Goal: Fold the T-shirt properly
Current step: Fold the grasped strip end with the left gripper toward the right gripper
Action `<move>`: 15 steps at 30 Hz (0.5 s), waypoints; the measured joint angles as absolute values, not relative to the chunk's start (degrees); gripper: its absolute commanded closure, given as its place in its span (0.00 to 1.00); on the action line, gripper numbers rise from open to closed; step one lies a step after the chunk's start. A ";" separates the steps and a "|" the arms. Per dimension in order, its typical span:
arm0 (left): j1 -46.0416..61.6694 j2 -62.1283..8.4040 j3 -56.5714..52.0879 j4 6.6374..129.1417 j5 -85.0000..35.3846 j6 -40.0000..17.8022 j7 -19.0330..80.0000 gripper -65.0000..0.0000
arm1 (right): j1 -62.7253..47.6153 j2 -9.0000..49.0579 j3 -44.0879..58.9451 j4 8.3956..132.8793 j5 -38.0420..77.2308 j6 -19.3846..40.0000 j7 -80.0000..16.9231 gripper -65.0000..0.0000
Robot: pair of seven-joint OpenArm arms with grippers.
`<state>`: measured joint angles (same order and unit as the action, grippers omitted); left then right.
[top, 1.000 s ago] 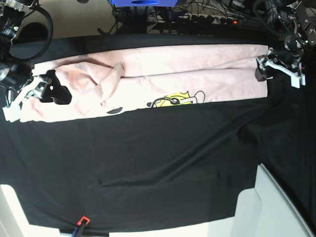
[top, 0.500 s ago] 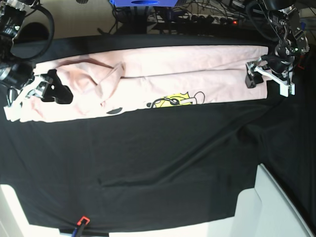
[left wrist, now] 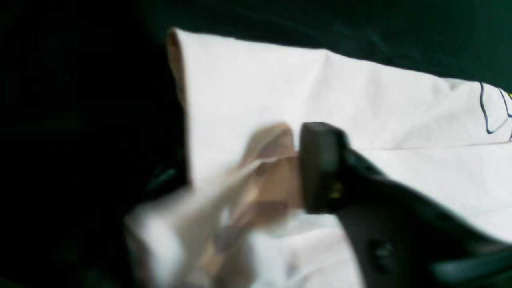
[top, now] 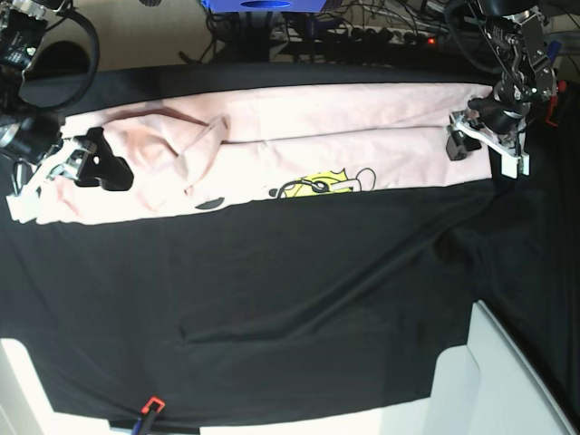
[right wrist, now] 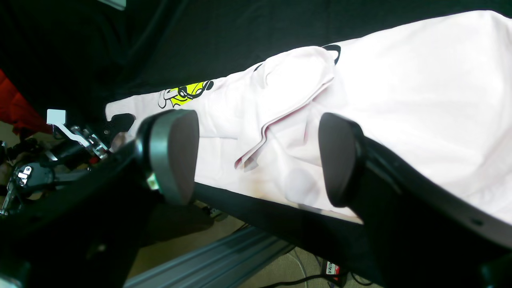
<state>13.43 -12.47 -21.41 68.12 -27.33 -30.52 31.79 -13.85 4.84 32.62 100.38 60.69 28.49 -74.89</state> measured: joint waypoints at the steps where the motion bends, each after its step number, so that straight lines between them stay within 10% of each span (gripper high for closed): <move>1: 13.47 -12.38 -21.39 67.99 -27.49 -30.52 31.75 0.67 | -13.85 4.84 32.62 100.38 60.69 28.49 -74.89 0.32; 15: 15.53 -9.67 -30.13 73.89 -27.14 -32.01 42.98 1.00 | -14.41 4.80 32.60 100.33 60.69 28.49 -74.89 0.32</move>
